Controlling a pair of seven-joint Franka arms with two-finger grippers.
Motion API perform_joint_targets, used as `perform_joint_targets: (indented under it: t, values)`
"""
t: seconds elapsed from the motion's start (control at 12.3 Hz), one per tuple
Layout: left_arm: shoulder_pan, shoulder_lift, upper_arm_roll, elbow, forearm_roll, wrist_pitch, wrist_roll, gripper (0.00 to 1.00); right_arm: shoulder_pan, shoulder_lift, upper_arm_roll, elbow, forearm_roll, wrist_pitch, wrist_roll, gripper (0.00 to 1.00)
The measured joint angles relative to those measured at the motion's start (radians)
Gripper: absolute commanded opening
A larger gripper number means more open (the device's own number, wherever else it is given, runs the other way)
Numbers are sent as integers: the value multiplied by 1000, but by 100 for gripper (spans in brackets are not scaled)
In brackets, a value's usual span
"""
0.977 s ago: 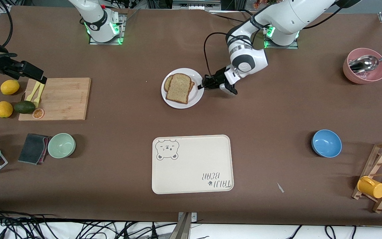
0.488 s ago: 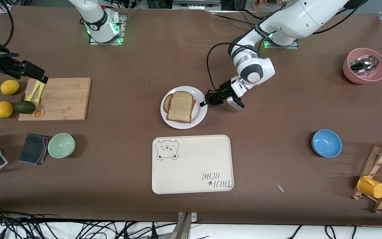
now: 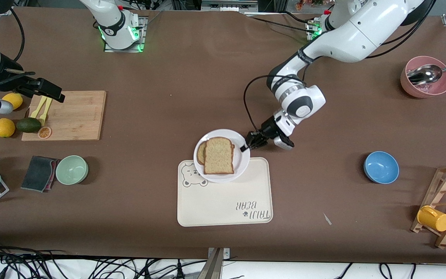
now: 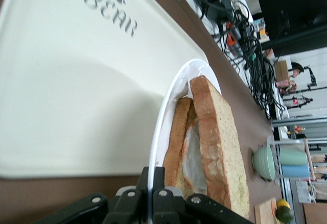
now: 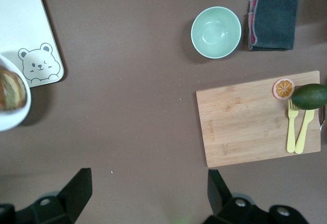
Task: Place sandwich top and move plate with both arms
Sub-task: 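Slide the white plate onto the bear tray with the left gripper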
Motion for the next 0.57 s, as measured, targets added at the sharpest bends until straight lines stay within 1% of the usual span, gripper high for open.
perform_joint_targets:
  t: [0.24, 0.57]
  values:
    - [-47, 47, 71, 124, 0, 7, -23, 0, 0, 0, 0, 0, 0, 0, 0, 100]
    - [-159, 167, 169, 307, 0, 14, -144, 0, 1, 1, 0, 0, -5, 0, 0, 100]
